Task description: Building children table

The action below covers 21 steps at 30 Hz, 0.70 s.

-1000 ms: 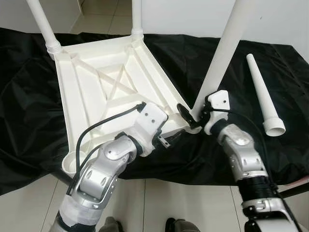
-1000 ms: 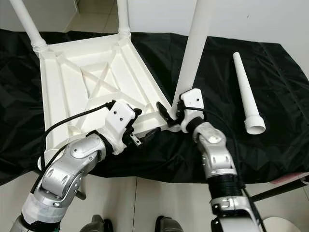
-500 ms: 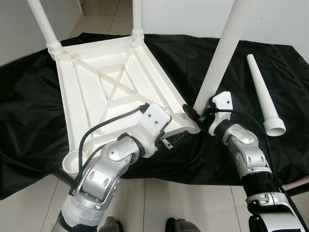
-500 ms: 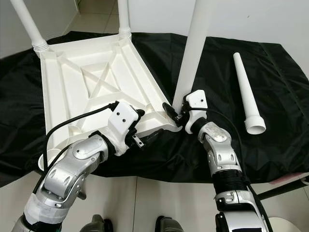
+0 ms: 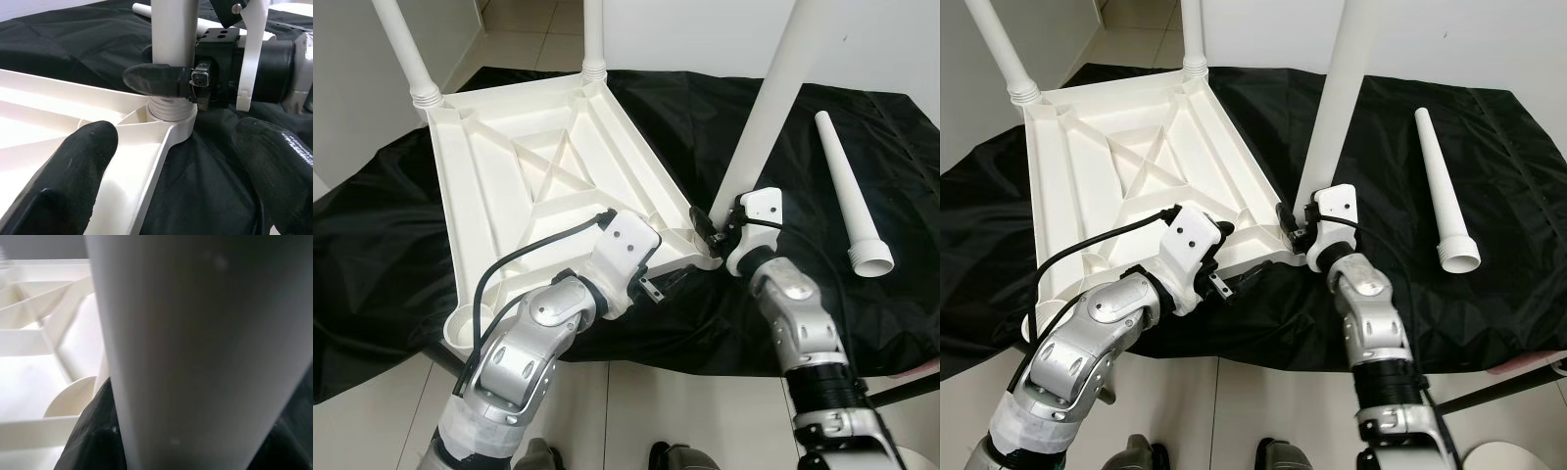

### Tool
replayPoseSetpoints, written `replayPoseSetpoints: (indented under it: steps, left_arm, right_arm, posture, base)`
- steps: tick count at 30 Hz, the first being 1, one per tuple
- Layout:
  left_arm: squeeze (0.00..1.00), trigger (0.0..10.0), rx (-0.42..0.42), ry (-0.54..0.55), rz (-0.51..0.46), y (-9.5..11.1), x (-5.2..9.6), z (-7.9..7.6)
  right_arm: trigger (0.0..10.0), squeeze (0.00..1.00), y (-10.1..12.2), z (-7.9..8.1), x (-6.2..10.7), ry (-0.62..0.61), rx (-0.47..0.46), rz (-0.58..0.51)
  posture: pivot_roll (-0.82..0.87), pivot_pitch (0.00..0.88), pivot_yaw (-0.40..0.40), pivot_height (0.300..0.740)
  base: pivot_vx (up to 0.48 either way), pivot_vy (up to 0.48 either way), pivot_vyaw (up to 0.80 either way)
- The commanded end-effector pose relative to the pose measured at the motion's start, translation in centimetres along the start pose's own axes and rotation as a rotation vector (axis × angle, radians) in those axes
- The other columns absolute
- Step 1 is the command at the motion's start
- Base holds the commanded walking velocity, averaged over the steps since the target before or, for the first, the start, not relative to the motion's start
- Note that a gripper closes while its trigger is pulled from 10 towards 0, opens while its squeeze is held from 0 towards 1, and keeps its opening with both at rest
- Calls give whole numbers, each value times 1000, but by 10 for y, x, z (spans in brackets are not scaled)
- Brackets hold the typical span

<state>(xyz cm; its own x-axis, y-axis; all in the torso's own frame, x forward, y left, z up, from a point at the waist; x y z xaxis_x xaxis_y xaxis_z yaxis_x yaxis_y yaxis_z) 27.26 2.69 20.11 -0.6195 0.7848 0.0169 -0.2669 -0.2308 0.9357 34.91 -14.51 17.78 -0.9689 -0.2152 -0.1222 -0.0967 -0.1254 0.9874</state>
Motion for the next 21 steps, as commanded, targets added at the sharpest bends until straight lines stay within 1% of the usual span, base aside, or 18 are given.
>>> replayPoseSetpoints:
  steps: [1,2,3,5,6,7,9,10,12,15,21]
  left_arm:
    - [0,10000,-8,30,-1,1,2,0]
    - [0,10000,-8,30,-1,1,2,0]
    - [0,10000,-8,31,0,1,2,1]
    - [0,10000,-8,31,0,1,2,1]
    - [0,10000,-9,33,2,0,2,1]
    - [0,10000,-7,35,3,0,3,2]
    - [0,10000,-7,35,3,0,3,2]
    - [0,10000,-5,37,3,1,3,3]
    - [0,10000,-6,37,5,1,4,3]
    - [0,10000,-11,36,5,1,4,2]
    - [0,10000,-12,38,7,1,5,3]
  right_arm:
    - [10000,0,-18,-8,8,-113,2,76]
    - [10000,0,-18,-8,8,-113,2,76]
    - [10000,0,-21,-5,10,-194,-1,76]
    - [10000,0,-21,-5,10,-194,-1,76]
    - [10000,0,-22,-1,14,-276,4,66]
    - [10000,0,-22,7,16,-329,-25,50]
    - [10000,0,-22,7,16,-329,-25,50]
    - [10000,0,-20,13,17,-348,-39,33]
    - [10000,0,-12,21,16,-305,-48,-6]
    - [10000,0,-8,21,16,-285,-62,-30]
    - [10000,0,-6,22,18,-281,-68,-36]
  posture:
    - [-71,144,-12,740]
    - [-71,144,-12,740]
    - [-70,146,-13,740]
    - [-70,146,-13,740]
    - [-65,150,-12,740]
    - [-60,152,-13,740]
    - [-60,152,-13,740]
    - [-59,153,-12,740]
    - [-56,154,-9,740]
    - [-54,152,-11,740]
    - [-49,148,-10,740]
  base:
    - [0,0,0]
    - [0,0,0]
    - [0,0,0]
    - [0,0,0]
    - [0,0,0]
    - [0,0,0]
    - [0,0,0]
    - [0,0,0]
    - [0,0,0]
    - [0,0,0]
    - [0,0,0]
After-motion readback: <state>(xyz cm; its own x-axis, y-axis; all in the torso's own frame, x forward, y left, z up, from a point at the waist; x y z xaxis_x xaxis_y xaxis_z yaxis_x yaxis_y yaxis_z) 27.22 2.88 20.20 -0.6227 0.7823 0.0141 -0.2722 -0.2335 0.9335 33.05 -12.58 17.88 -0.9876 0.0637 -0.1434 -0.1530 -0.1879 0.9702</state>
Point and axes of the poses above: a point about 5 cm out from each wrist's last joint towards the gripper, its own x axis pointing back from the gripper into the wrist, its own y axis along the axis of the wrist's last joint, z = x × y, the point moved 2 cm from there along -x, pointing out of the wrist towards the gripper, and after that the axes turned 10 degrees about -x, right-handed, at the moved point
